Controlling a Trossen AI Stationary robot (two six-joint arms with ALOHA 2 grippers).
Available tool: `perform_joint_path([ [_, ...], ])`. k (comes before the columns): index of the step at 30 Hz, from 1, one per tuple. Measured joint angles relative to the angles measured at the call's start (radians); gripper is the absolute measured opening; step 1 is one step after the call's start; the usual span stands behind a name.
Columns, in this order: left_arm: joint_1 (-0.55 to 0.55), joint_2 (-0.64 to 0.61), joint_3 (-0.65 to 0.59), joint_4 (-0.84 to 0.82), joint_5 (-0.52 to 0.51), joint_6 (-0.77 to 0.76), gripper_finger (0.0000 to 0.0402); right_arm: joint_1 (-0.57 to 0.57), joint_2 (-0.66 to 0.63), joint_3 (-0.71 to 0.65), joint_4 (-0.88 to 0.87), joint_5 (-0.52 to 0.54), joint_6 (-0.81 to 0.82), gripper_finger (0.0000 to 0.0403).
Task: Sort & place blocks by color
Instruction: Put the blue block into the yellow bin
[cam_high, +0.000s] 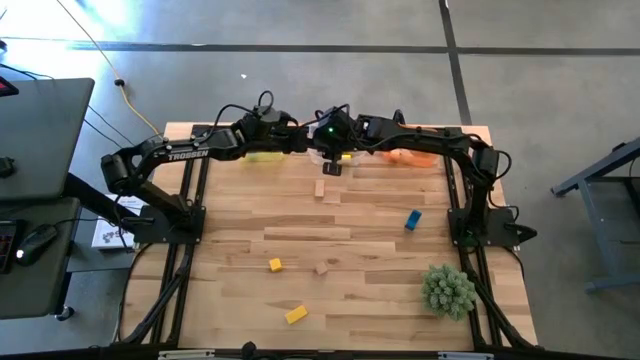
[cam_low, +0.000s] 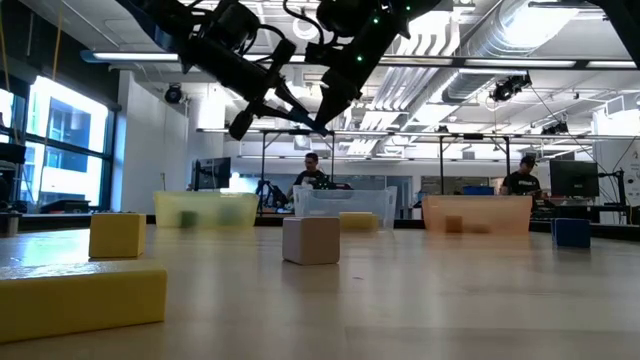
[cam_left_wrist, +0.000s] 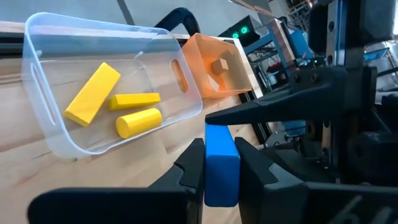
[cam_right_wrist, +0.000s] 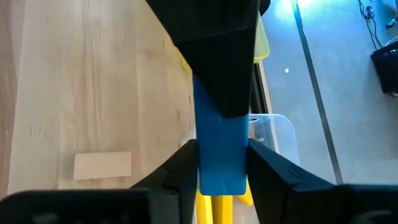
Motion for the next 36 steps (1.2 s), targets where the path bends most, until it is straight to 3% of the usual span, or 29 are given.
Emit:
perform_joint_path([
  [5, 0.000, 0.000, -0.001, -0.005, -0.003, 0.027, 0.0033, 0.000, 0.000, 0.000, 0.003, 0.000, 0.002, 0.0127],
  [18, 0.016, 0.000, -0.002, -0.092, -0.019, 0.186, 0.0033, -0.002, 0.000, 0.000, 0.005, 0.016, 0.193, 0.0133],
  [25, 0.099, -0.004, -0.002, -0.163, -0.022, 0.331, 0.0033, -0.002, 0.000, 0.000, 0.003, 0.071, 0.320, 0.0133],
  [36, 0.255, -0.006, -0.002, -0.377, -0.078, 0.604, 0.0035, -0.002, 0.000, 0.000, 0.041, -0.043, 0.605, 0.0134],
])
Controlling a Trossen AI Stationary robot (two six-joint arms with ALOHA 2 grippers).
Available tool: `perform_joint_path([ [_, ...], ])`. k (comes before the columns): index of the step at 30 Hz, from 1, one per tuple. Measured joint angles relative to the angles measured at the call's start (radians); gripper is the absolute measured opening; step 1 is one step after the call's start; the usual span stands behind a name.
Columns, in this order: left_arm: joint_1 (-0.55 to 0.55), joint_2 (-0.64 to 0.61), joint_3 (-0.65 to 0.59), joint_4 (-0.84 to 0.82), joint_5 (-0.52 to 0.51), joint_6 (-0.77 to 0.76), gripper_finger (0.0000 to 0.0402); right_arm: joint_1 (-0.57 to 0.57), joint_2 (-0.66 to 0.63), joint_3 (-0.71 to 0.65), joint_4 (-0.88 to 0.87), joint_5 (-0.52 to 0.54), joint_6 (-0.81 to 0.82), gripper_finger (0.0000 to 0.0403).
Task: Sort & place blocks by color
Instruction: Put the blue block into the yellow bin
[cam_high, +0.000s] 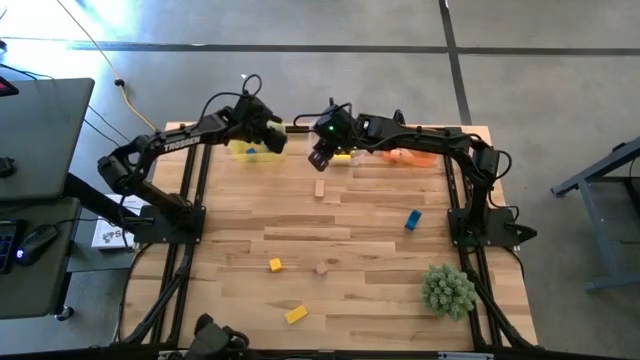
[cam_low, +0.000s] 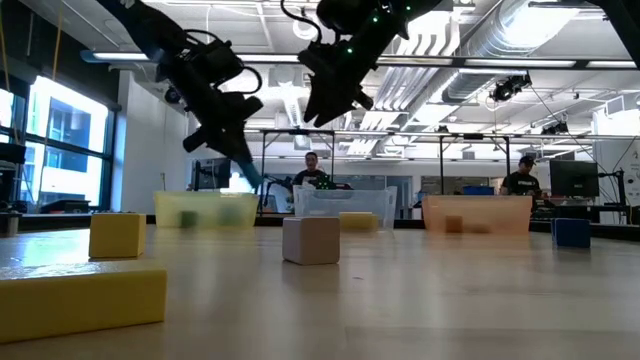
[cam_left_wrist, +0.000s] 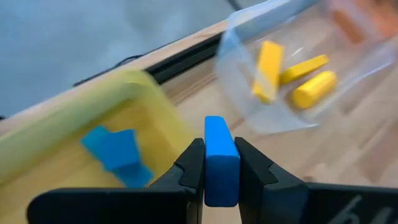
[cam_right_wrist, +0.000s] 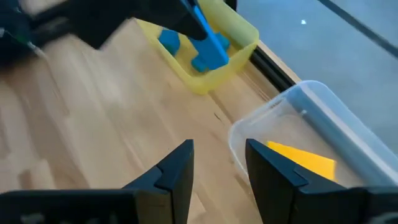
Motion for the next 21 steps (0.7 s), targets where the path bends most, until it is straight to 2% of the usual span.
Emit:
perform_joint_path([
  [10, 0.098, 0.000, 0.000, -0.077, -0.037, 0.173, 0.0035, 0.000, 0.000, 0.000, 0.054, -0.016, 0.174, 0.0134],
  [16, 0.108, 0.000, 0.000, -0.117, -0.097, 0.262, 0.0043, 0.004, 0.001, -0.022, 0.063, -0.042, 0.286, 0.0134],
  [21, 0.108, 0.000, 0.000, -0.125, -0.100, 0.310, 0.0063, 0.035, 0.003, -0.030, 0.068, -0.040, 0.338, 0.0134],
])
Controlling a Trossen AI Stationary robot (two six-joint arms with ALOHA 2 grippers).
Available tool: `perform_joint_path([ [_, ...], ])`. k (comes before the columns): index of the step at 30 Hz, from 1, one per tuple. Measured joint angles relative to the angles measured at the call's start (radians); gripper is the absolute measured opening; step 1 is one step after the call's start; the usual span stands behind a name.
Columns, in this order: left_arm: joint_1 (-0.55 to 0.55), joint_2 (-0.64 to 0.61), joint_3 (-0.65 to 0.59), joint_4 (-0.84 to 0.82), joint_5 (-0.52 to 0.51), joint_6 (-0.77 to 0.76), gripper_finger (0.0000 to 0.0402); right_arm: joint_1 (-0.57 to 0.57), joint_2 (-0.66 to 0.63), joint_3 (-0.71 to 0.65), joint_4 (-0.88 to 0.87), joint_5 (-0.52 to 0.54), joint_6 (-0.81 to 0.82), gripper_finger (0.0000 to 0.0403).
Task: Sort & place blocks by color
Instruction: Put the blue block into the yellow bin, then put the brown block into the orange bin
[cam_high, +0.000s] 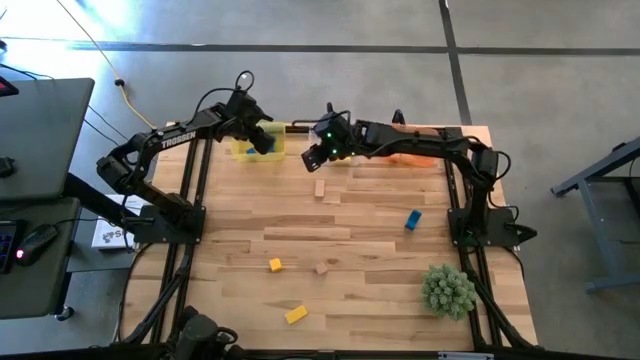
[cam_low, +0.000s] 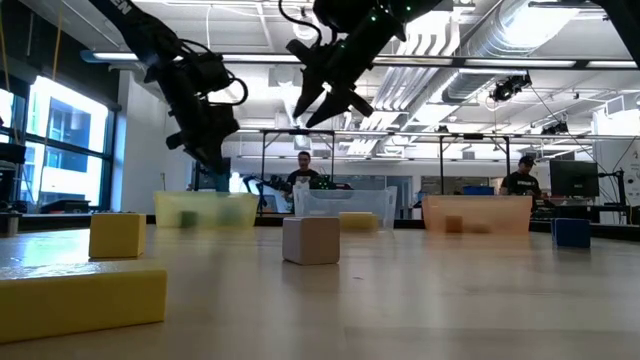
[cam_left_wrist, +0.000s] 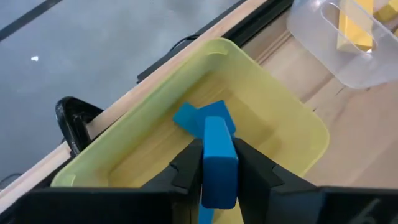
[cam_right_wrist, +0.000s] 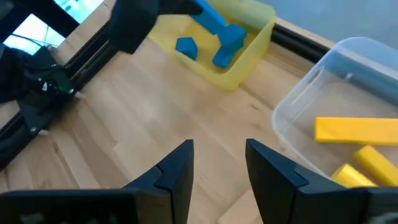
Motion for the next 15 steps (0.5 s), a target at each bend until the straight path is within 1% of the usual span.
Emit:
perform_joint_path([
  [2, 0.000, 0.000, 0.000, 0.000, -0.008, 0.007, 0.0070, 0.016, 0.000, 0.000, -0.001, 0.021, 0.019, 0.0134],
  [5, 0.000, 0.000, 0.000, -0.005, -0.049, 0.011, 0.0079, 0.039, 0.000, 0.000, 0.000, 0.049, 0.059, 0.0134],
  [9, 0.000, 0.000, 0.000, -0.027, -0.064, 0.072, 0.0092, 0.067, 0.000, 0.000, -0.002, 0.084, 0.116, 0.0134],
  [15, 0.000, 0.000, 0.000, -0.032, -0.068, 0.086, 0.0129, 0.108, 0.000, 0.000, -0.019, 0.086, 0.183, 0.0134],
])
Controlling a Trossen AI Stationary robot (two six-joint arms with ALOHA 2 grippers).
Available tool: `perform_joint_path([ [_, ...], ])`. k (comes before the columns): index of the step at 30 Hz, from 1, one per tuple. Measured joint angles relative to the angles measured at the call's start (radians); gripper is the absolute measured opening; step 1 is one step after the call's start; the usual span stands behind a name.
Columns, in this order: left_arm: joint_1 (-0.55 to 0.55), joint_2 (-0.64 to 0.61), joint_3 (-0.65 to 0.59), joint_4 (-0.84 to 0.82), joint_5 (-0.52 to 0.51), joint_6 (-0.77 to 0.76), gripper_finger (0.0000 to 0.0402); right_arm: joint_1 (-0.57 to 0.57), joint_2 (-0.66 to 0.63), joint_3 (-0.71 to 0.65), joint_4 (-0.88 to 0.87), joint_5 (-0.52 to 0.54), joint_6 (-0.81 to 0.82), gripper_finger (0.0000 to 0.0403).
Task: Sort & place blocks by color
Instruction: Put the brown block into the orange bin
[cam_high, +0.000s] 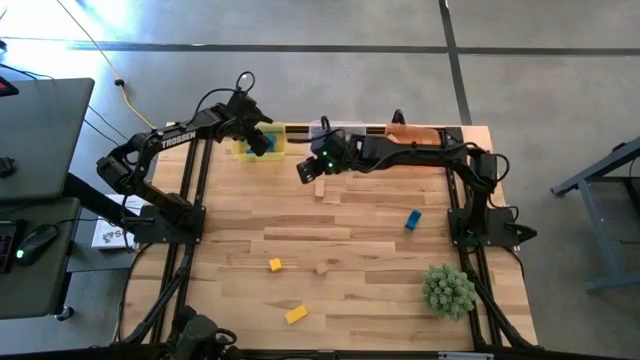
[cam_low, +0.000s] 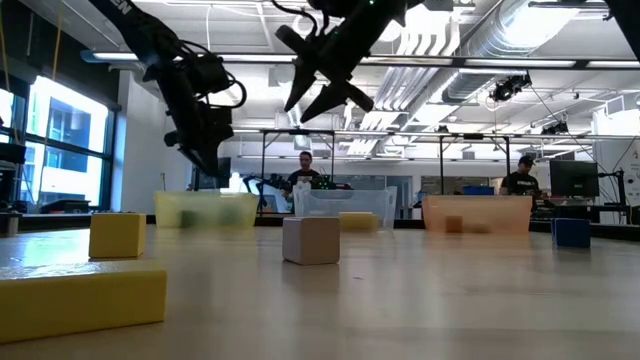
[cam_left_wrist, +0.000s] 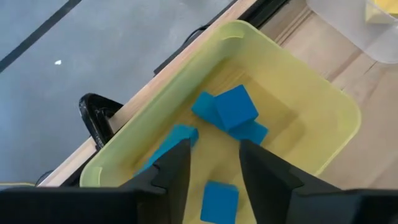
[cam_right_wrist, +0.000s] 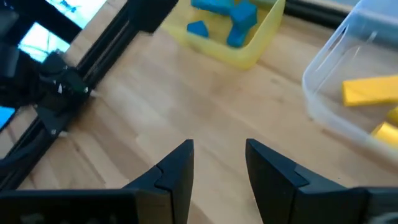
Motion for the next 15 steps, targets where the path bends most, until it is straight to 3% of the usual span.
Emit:
perform_joint_path([
  [7, 0.000, 0.000, 0.000, -0.016, 0.004, -0.035, 0.0172, 0.066, 0.000, -0.001, -0.020, -0.010, 0.054, 0.0134],
  [15, -0.028, -0.018, 0.000, -0.051, 0.071, -0.039, 0.0178, 0.119, 0.000, -0.001, -0.013, -0.010, 0.102, 0.0134],
])
